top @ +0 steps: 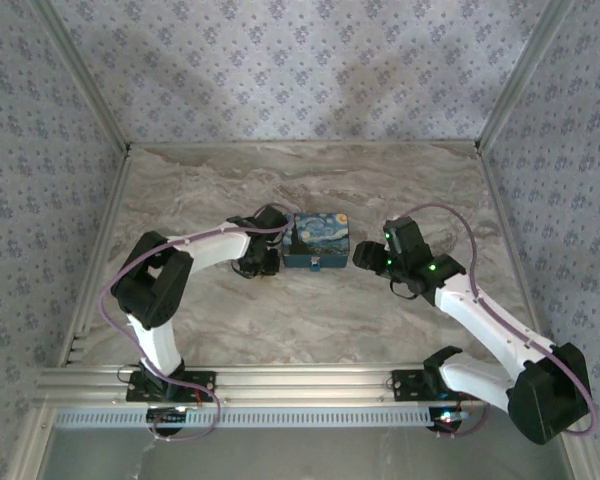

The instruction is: Unlock a padlock with a key

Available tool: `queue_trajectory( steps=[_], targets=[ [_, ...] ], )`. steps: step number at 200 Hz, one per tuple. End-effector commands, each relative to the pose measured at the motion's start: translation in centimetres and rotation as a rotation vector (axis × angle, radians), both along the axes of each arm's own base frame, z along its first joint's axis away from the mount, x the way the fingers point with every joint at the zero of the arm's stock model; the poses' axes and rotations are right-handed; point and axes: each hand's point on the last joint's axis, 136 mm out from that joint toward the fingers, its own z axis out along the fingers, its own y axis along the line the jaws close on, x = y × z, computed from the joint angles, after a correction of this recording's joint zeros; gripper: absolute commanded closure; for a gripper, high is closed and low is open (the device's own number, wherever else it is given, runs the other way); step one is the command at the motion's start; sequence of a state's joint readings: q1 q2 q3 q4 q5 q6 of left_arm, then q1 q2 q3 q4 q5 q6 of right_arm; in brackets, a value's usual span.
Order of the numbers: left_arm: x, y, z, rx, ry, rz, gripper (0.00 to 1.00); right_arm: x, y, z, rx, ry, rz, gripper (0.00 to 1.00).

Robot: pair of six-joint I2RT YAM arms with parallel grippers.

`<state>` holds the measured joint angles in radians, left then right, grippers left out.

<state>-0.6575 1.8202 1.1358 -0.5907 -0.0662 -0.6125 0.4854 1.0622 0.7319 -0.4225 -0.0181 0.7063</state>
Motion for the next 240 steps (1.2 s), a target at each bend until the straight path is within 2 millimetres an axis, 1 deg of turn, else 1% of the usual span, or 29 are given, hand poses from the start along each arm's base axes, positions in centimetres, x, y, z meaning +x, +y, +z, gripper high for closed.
queue_trajectory(
  steps=[1, 29, 44, 67, 103, 135, 152, 173, 176, 183, 195, 209, 221, 232, 240],
  targets=[
    [-0.4, 0.7, -1.0, 0.046, 0.012, -0.007, 0.85, -0.4, -0.5, -0.4, 0.001, 0.014, -0.020, 0.32],
    [-0.3, 0.7, -0.6, 0.049, 0.005, -0.022, 0.97, -0.3, -0.5, -0.4, 0.004, 0.014, -0.022, 0.32],
    [-0.2, 0.8, -0.1, 0.048, -0.005, -0.028, 1.00, -0.4, -0.6, -0.4, 0.008, 0.013, -0.025, 0.32],
    [0.0, 1.0, 1.1, 0.036, -0.023, -0.040, 1.00, -0.4, -0.6, -0.5, 0.010, 0.012, -0.025, 0.32],
    [0.1, 1.0, 4.1, -0.013, -0.068, -0.068, 1.00, -0.4, -0.4, 0.0, 0.021, 0.001, -0.021, 0.32],
    [0.0, 0.7, 6.3, -0.063, -0.092, -0.093, 1.00, -0.3, -0.3, 0.3, 0.030, -0.009, -0.019, 0.32],
    [-0.1, 0.1, 7.3, -0.107, -0.100, -0.103, 1.00, -0.2, 0.0, 0.5, 0.042, -0.015, -0.011, 0.32],
    [0.0, -1.0, 9.2, -0.173, -0.121, -0.128, 1.00, -0.1, 1.1, 1.4, 0.072, -0.037, 0.028, 0.32],
    [-0.3, -0.9, 9.3, -0.173, -0.105, -0.131, 1.00, -0.1, 1.3, 1.5, 0.077, -0.042, 0.038, 0.32],
    [-0.4, -1.2, 9.9, -0.197, -0.107, -0.142, 1.00, -0.1, 1.8, 2.0, 0.091, -0.056, 0.065, 0.32],
    [-0.5, -2.1, 11.2, -0.250, -0.110, -0.160, 1.00, -0.1, 2.8, 2.9, 0.131, -0.090, 0.116, 0.32],
    [-0.7, -3.2, 13.0, -0.326, -0.114, -0.189, 1.00, -0.1, 4.5, 4.5, 0.213, -0.146, 0.190, 0.33],
    [-0.8, -4.1, 14.5, -0.385, -0.117, -0.205, 1.00, -0.2, 5.6, 5.8, 0.269, -0.188, 0.236, 0.34],
    [-1.0, -4.9, 16.0, -0.440, -0.121, -0.222, 1.00, -0.4, 6.5, 6.9, 0.305, -0.229, 0.291, 0.36],
    [-1.1, -5.5, 17.1, -0.484, -0.123, -0.239, 1.00, -0.6, 7.0, 7.6, 0.317, -0.253, 0.325, 0.41]
  ],
)
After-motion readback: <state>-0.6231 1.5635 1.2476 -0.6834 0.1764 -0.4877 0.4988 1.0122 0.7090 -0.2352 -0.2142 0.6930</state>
